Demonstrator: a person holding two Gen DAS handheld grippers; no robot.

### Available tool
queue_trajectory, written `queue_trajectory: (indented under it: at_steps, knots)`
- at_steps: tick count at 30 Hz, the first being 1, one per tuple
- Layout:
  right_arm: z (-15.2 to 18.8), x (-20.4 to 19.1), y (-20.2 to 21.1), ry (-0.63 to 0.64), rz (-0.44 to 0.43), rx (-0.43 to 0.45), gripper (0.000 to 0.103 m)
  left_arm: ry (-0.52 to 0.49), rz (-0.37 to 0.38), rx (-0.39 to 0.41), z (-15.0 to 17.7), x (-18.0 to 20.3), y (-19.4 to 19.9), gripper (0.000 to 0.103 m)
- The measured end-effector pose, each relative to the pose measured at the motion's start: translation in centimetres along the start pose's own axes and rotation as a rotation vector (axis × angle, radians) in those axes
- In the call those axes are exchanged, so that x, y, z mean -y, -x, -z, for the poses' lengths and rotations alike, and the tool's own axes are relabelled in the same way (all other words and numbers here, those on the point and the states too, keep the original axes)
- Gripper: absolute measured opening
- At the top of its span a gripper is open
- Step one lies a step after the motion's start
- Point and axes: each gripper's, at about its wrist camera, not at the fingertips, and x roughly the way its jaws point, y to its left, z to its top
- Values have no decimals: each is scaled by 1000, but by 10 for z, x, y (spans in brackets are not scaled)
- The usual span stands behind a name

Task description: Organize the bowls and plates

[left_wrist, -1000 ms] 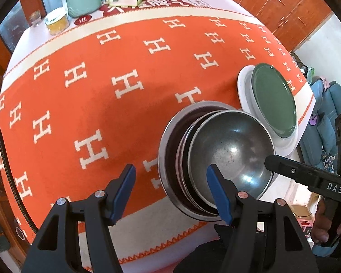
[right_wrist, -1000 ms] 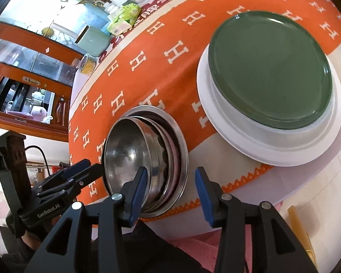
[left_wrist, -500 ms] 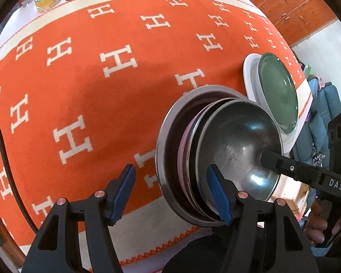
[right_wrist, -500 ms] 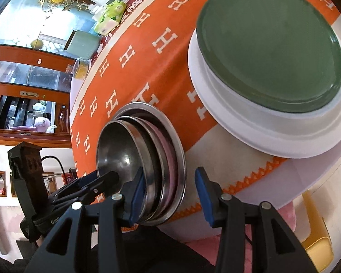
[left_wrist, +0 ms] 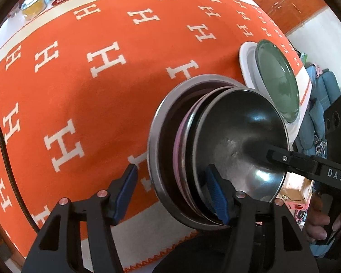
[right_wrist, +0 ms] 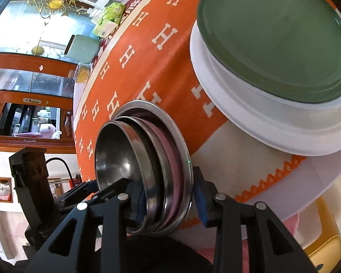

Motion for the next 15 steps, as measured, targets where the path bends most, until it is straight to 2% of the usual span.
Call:
queue_trajectory:
  at_steps: [3,15]
  knots:
    - [1,1,0,-5,-2,3,34,-16,12,2,-1,4,1,48]
    - [-2,1,7,5,33,-18,31,-38,-5,0,2,17,5,47]
